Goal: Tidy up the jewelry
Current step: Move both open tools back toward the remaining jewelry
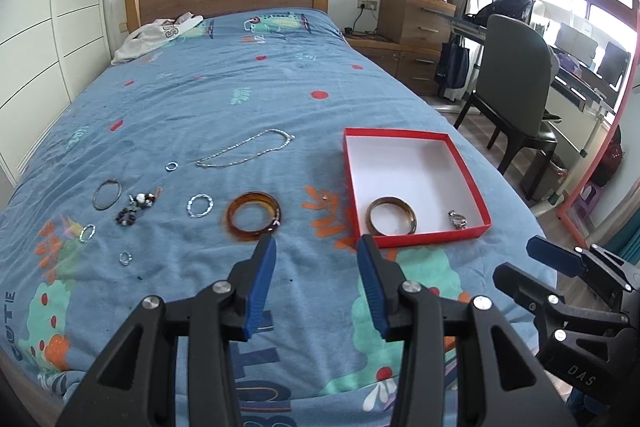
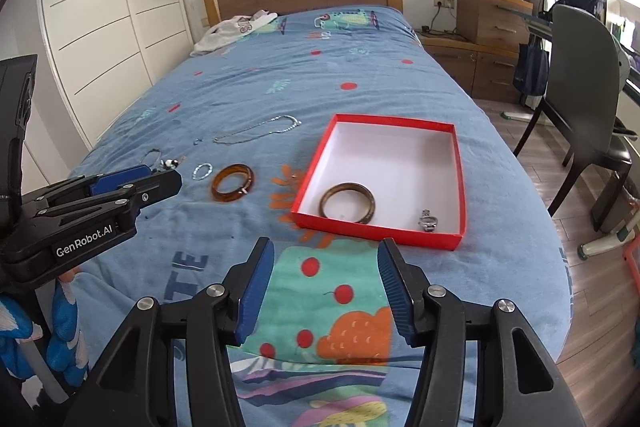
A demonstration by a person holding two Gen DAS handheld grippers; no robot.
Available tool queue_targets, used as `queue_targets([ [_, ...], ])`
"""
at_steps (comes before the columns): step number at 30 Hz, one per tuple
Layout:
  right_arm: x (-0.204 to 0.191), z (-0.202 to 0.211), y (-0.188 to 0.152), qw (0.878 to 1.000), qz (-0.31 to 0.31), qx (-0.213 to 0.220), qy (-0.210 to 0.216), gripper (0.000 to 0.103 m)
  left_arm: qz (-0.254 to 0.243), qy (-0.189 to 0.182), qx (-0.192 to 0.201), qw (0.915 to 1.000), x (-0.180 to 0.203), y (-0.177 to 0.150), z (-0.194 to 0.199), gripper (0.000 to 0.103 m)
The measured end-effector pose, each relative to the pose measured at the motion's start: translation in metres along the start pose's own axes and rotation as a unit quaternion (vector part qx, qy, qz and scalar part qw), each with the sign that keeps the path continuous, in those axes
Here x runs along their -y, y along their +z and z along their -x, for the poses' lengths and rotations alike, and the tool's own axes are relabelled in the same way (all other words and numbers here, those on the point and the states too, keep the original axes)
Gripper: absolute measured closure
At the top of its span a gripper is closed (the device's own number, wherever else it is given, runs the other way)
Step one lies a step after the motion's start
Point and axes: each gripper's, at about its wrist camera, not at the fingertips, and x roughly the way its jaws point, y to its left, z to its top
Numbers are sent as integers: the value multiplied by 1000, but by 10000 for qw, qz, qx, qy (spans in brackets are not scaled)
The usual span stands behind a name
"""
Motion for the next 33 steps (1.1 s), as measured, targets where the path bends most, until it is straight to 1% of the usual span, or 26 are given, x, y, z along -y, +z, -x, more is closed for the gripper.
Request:
queue_targets([
  [5,-20,10,-1,9999,77,72,60,49,75,39,100,9999,-15,-6,19,62],
  [13,-48,21,-3,9994,197,173,203,48,203,184,159,9995,-43,-18,36,62],
  [16,-57,24,-2,9991,244,213,279,48,228,257,199,9992,-58,-27,43,62],
  [20,-66,26,-1,9986,289,256,354,47,351,339,142,9987,-80,-35,47,62],
  [22,-70,24,0,9985,305,251,377,47,384,458,125,9981,-94,-39,49,63],
  [27,-82,13,2,9981,391,163,442,47,646,805,53,9946,-143,-54,44,63],
  [33,-99,-18,6,9971,468,-34,603,47,972,983,-157,9903,-204,-73,26,63],
])
